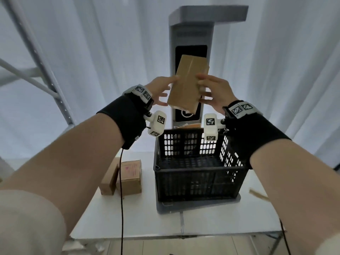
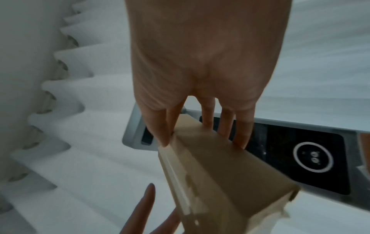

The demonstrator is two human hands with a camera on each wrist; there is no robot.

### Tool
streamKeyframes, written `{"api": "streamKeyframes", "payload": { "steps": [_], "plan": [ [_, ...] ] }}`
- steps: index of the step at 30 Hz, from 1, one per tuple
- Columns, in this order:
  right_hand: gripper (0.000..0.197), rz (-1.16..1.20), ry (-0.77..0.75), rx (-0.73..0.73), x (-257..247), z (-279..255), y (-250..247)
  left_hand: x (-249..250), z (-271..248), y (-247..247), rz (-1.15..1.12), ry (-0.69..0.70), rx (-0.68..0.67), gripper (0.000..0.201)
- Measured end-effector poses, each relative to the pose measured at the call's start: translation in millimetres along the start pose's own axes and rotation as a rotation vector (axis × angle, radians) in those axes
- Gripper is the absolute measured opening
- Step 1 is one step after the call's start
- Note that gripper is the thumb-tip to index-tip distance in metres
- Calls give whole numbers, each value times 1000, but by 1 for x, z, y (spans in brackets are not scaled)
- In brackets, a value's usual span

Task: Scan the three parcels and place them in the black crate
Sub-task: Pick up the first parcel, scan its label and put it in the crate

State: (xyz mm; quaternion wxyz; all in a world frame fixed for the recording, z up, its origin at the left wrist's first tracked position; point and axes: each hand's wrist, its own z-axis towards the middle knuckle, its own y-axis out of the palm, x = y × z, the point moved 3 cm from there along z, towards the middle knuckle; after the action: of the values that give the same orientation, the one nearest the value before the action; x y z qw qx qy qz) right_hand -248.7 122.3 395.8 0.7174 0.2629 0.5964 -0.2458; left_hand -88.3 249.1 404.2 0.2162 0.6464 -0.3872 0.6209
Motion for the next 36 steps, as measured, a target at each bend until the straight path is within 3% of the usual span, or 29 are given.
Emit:
{"api": "streamKeyframes", "payload": {
  "steps": [3, 6, 10, 15, 19, 22, 26, 29, 33, 36],
  "plan": [
    [24, 46, -79, -51, -31, -7, 7, 34, -18, 5, 18, 139, 8, 50],
    [25, 25, -137, -32, -54, -7, 13, 60, -28, 6, 61, 230, 51, 46],
    [34, -68, -145, -35, -75, -6, 19, 86, -38, 8, 99, 282, 67, 40],
    [36, -152, -128, -3, -92, -2, 12, 107, -45, 25, 49, 322, 72, 52],
    [29, -145, -129, 15, -104, -2, 2, 122, -55, 41, -32, 307, 70, 40],
    [56, -151, -89, 5, -105, -1, -6, 123, -55, 45, -33, 312, 66, 35],
    [94, -141, -25, -20, -103, -5, -10, 118, -58, 49, 37, 307, 6, 52],
    [91, -174, -26, -54, -103, -9, -8, 114, -63, 52, 82, 307, -33, 60],
    [87, -96, -64, -27, -107, -13, -13, 114, -72, 52, -1, 321, -56, 43],
    [87, 65, -103, -99, -111, -20, -16, 113, -81, 50, -6, 351, -84, 40]
  ]
}}
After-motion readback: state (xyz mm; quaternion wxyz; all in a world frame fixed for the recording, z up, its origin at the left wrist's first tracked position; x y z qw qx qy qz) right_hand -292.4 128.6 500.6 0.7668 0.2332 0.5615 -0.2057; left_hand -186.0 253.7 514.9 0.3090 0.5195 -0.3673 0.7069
